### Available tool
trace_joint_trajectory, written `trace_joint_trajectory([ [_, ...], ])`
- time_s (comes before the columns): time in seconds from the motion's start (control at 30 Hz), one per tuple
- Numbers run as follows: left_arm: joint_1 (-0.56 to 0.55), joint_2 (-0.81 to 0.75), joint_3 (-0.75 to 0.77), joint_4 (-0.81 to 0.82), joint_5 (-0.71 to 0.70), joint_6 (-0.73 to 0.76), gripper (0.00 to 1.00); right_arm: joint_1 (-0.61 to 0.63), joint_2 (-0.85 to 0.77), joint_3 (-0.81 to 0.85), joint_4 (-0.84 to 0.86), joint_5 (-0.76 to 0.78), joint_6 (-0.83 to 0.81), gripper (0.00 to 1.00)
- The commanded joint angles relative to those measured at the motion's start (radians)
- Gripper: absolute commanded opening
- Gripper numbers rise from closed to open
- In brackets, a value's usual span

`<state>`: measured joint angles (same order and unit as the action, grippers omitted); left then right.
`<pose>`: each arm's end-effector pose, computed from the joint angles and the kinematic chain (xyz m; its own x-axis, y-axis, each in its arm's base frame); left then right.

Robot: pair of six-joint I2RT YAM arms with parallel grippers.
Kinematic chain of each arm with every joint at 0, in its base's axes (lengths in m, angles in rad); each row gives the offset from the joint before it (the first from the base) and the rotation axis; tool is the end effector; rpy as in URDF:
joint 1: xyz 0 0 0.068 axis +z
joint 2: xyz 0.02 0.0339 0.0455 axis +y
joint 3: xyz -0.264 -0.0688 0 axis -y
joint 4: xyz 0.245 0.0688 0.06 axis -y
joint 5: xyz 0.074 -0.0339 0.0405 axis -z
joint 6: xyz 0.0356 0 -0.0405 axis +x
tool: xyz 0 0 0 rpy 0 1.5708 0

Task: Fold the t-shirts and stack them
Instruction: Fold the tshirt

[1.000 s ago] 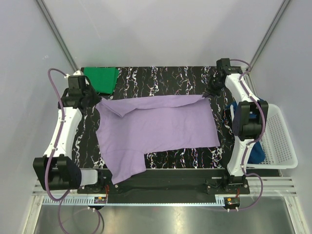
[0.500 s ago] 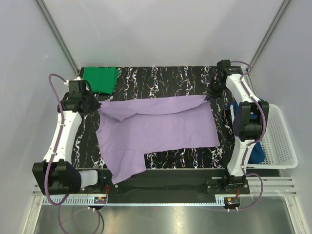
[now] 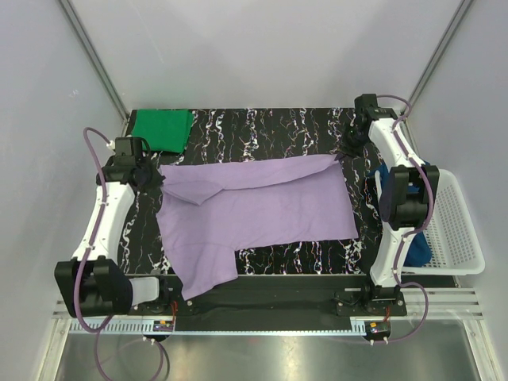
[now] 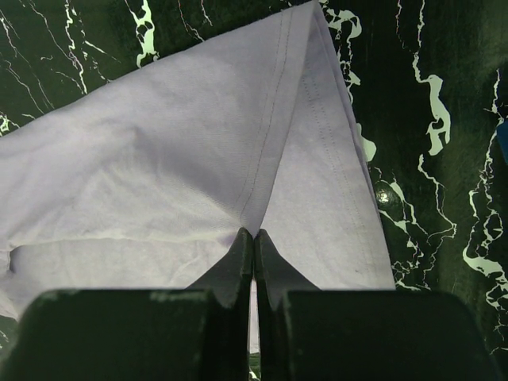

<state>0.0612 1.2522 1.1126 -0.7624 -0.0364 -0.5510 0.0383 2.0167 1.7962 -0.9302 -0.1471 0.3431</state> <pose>0.2557 0.0170 0.3036 -0.6234 -0.5624 -0.5432 -0.4812 0.8235 -0.3003 0.4301 0.0217 0.2569 -0.8920 0.2988 -0.3391 0.2150 0.9405 0.2632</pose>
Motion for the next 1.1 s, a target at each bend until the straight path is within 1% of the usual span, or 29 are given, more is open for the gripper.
trace_joint_trajectory([
  [0.0,0.008,0.012,-0.008,0.02,-0.025,-0.007,0.0,-0.005,0.005,0.055,-0.019,0.021,-0.019,0.04],
  [0.13,0.012,0.03,-0.013,0.015,-0.031,0.0,0.0,-0.005,0.011,0.045,-0.022,0.033,-0.024,0.04],
  [0.27,0.017,0.036,-0.043,0.011,-0.046,-0.001,0.0,-0.006,0.025,-0.003,-0.007,0.063,-0.032,0.06],
  [0.3,0.019,0.039,-0.054,0.008,-0.048,-0.001,0.0,-0.005,0.036,-0.017,-0.006,0.067,-0.035,0.08],
  [0.33,0.019,0.041,-0.063,0.005,-0.049,0.0,0.0,-0.006,0.04,-0.023,-0.002,0.07,-0.033,0.12],
  [0.37,0.02,0.038,-0.072,0.005,-0.051,0.002,0.03,-0.006,0.043,-0.032,0.001,0.087,-0.035,0.14],
  [0.4,0.02,0.035,-0.08,0.002,-0.062,0.002,0.07,-0.006,0.05,-0.047,0.001,0.098,-0.035,0.15],
  [0.43,0.023,0.027,-0.098,-0.002,-0.069,-0.001,0.16,-0.006,0.05,-0.057,0.016,0.107,-0.038,0.16],
  [0.47,0.026,0.02,-0.108,0.012,-0.063,0.005,0.18,-0.006,0.053,-0.061,0.022,0.121,-0.041,0.16],
  [0.5,0.028,0.015,-0.117,0.017,-0.065,0.009,0.21,-0.006,0.065,-0.06,0.025,0.124,-0.044,0.18],
  [0.53,0.028,0.013,-0.125,0.017,-0.068,0.014,0.35,-0.008,0.074,-0.052,0.022,0.127,-0.047,0.2],
  [0.57,0.032,0.012,-0.123,0.015,-0.068,0.017,0.43,-0.006,0.083,-0.04,0.016,0.142,-0.046,0.32],
  [0.6,0.035,0.009,-0.123,0.014,-0.074,0.016,0.52,-0.006,0.1,-0.011,0.013,0.141,-0.043,0.37],
  [0.63,0.038,-0.006,-0.122,0.017,-0.083,0.017,0.66,-0.008,0.105,0.002,0.017,0.141,-0.038,0.42],
  [0.67,0.048,-0.017,-0.12,0.038,-0.083,0.02,0.7,-0.008,0.106,0.015,0.025,0.135,-0.035,0.49],
  [0.77,0.057,-0.046,-0.108,0.095,-0.077,0.036,0.77,-0.008,0.102,0.06,0.068,0.094,-0.009,0.52],
  [0.83,0.06,-0.021,-0.091,0.13,-0.048,0.081,0.76,-0.008,0.112,0.091,0.108,0.074,0.016,0.52],
  [0.9,0.065,0.045,-0.076,0.224,0.03,0.124,0.71,-0.006,0.126,0.107,0.132,0.031,0.06,0.52],
  [0.93,0.069,0.079,-0.07,0.263,0.083,0.17,0.69,-0.008,0.129,0.107,0.163,0.017,0.075,0.51],
  [0.97,0.068,0.108,-0.054,0.291,0.13,0.183,0.63,-0.008,0.134,0.104,0.177,0.006,0.106,0.5],
  [1.0,0.068,0.169,-0.016,0.293,0.135,0.187,0.62,-0.008,0.149,0.104,0.191,0.006,0.125,0.5],
  [1.07,0.068,0.22,0.019,0.291,0.112,0.183,0.61,-0.009,0.175,0.129,0.188,0.015,0.143,0.47],
])
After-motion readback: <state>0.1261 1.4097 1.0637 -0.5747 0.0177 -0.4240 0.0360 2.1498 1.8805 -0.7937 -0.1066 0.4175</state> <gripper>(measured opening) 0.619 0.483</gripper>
